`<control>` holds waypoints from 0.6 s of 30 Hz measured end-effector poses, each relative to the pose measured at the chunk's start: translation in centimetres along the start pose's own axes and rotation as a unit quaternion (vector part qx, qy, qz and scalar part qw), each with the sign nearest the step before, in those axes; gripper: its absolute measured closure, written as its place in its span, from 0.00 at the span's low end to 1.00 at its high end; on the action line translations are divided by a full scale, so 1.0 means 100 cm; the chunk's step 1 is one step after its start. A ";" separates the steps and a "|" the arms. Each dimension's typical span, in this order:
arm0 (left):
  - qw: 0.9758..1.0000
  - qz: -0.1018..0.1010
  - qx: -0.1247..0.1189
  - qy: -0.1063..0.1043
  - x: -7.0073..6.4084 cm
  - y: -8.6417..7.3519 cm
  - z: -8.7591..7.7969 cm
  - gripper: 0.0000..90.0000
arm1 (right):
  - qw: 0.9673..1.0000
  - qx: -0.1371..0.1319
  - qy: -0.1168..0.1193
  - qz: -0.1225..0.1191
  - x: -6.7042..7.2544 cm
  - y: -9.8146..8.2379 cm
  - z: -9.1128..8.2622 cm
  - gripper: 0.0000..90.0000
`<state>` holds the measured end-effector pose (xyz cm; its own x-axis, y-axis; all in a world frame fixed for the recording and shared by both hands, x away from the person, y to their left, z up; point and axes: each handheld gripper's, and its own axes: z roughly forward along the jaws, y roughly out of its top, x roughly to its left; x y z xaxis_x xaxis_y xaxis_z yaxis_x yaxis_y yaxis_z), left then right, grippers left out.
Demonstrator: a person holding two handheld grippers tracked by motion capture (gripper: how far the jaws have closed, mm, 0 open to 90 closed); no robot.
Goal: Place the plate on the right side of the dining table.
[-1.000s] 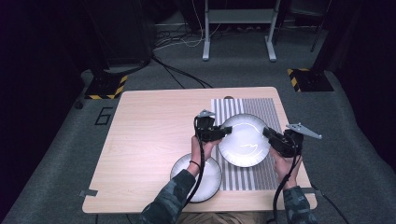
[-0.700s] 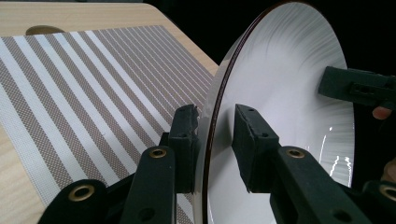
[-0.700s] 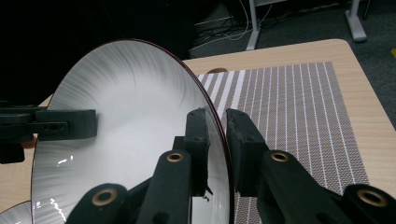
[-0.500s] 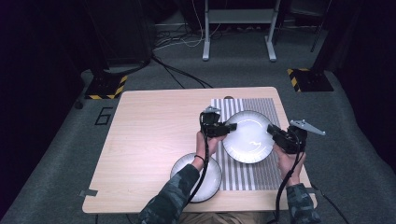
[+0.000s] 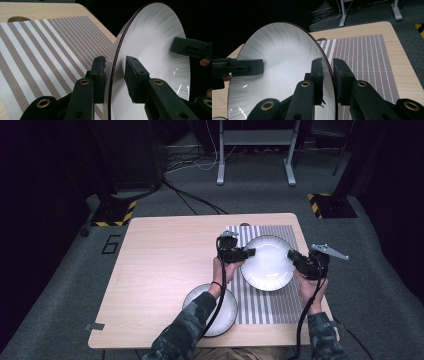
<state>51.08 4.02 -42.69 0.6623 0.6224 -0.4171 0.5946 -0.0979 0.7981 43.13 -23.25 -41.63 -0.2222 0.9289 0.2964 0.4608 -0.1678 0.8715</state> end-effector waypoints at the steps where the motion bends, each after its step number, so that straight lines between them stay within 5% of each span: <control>1: 1.000 -0.001 0.001 0.001 0.000 0.000 0.001 0.77 | 1.000 0.002 0.000 0.002 -0.001 0.000 0.001 0.87; 18: 1.000 -0.024 0.017 0.008 0.017 -0.002 0.024 0.77 | 0.999 0.023 -0.005 0.022 -0.018 -0.003 0.027 0.86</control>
<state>53.15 3.26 -44.64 0.6254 0.6399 -0.4466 0.6408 -0.0946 0.7619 45.69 -23.97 -43.42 -0.1932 0.9240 0.3301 0.5097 -0.1930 0.8384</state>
